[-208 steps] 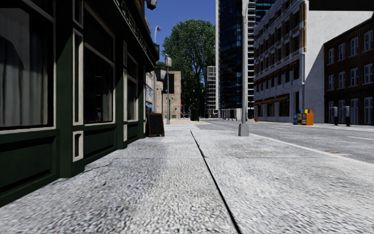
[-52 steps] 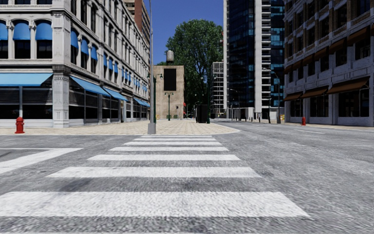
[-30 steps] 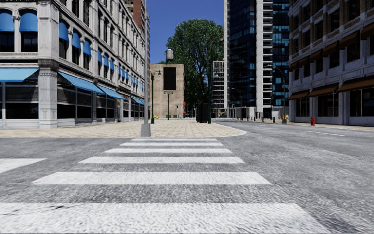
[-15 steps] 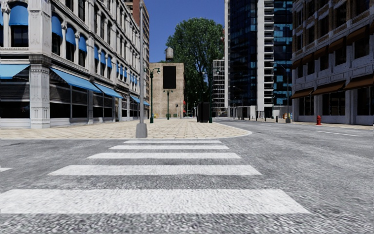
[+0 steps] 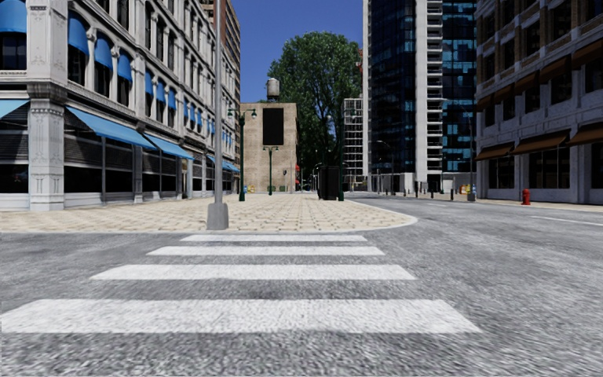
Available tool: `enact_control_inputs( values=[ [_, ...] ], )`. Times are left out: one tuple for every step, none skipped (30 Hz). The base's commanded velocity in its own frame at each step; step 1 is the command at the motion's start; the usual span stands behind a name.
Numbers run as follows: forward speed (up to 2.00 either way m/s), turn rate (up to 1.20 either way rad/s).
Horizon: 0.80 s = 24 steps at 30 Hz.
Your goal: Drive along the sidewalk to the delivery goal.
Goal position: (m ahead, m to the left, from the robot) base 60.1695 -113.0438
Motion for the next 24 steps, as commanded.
enact_control_inputs(
  values=[
    [2.00, 0.00],
    [2.00, 0.00],
    [2.00, 0.00],
    [2.00, 0.00],
    [2.00, 0.00],
    [2.00, 0.00],
    [2.00, 0.00],
    [2.00, 0.00],
    [2.00, 0.00],
    [2.00, 0.00],
    [2.00, 0.00],
    [2.00, 0.00],
    [2.00, 0.00],
    [2.00, 0.00],
    [2.00, 0.00],
    [2.00, 0.00],
    [2.00, 0.00],
    [2.00, 0.00],
    [2.00, 0.00],
    [2.00, 0.00],
    [2.00, 0.00],
    [2.00, 0.00],
    [2.00, 0.00],
    [2.00, 0.00]
  ],
)
